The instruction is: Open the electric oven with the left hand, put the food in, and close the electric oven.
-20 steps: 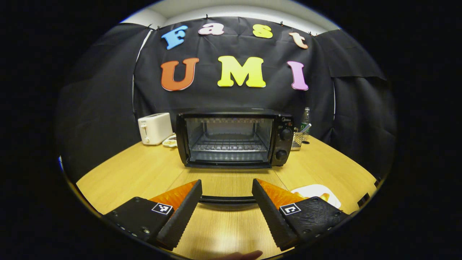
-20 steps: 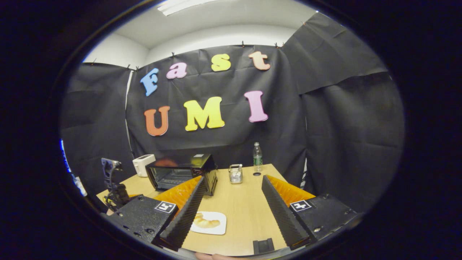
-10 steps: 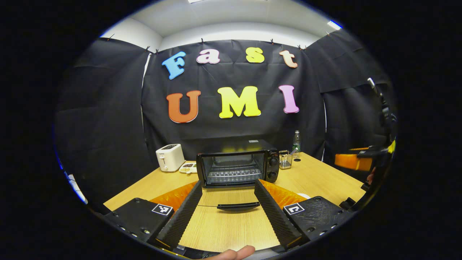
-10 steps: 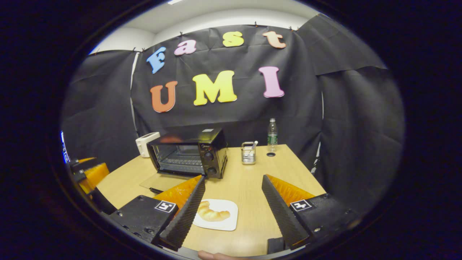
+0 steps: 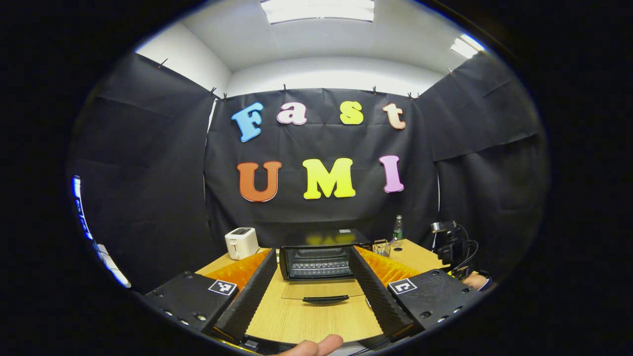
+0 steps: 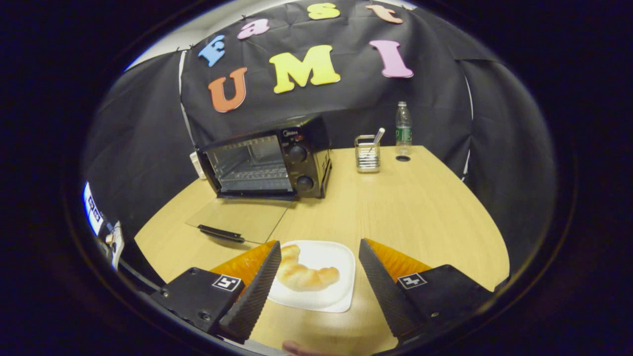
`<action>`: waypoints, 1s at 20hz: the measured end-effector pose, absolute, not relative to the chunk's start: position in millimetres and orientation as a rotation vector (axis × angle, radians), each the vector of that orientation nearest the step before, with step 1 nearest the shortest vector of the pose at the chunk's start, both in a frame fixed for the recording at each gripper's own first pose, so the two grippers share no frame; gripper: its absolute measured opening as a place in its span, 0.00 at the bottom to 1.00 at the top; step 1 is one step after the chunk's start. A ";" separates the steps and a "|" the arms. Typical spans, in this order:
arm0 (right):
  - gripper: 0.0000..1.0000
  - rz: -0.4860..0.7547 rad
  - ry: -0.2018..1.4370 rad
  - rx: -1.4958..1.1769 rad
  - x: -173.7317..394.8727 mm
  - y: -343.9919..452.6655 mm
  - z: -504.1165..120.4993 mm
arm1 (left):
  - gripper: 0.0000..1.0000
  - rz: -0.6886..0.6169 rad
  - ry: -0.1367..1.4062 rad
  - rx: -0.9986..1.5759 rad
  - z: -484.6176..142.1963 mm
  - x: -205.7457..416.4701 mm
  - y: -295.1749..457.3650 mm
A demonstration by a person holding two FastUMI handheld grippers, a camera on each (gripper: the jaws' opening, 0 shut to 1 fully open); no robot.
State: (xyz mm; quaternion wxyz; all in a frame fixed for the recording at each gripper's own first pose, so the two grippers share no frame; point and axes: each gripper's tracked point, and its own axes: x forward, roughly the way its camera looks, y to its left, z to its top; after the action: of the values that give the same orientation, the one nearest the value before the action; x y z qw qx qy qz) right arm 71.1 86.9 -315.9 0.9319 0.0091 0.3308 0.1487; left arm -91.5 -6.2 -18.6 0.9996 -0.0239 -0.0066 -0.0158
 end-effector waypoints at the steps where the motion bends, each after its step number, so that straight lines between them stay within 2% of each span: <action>1: 0.95 0.324 0.698 0.002 68.8 94.1 -326.1 | 0.95 -0.044 -0.014 -0.061 -18.4 -93.3 -9.1; 6: 0.90 0.414 0.767 -0.125 68.3 117.6 -371.4 | 0.95 -0.018 0.011 -0.035 -31.1 -88.2 -3.5; 9: 0.90 0.383 0.736 -0.179 75.0 115.5 -375.5 | 0.96 -0.025 0.020 -0.012 -38.4 -84.9 -8.1; 10: 0.90 0.387 0.741 -0.174 77.8 117.6 -376.8 | 1.00 -0.031 0.027 -0.018 -40.3 -84.7 -11.1; 12: 0.86 0.391 0.747 -0.159 81.8 120.4 -378.0 | 1.00 -0.029 0.038 -0.023 -44.9 -84.7 -9.1; 13: 0.81 0.390 0.749 -0.146 82.3 120.4 -376.5 | 0.96 -0.025 0.035 -0.018 -44.3 -84.5 -7.4; 20: 0.37 0.393 0.792 0.010 71.5 121.9 -367.5 | 0.96 -0.051 0.033 -0.014 -48.1 -87.7 -11.9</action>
State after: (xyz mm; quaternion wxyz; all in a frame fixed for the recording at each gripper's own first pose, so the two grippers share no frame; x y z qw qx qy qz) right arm 71.5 121.9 -367.5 0.9039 0.0051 0.3831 0.1903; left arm -87.7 -11.9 -48.1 0.9995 -0.0068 0.0166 -0.0254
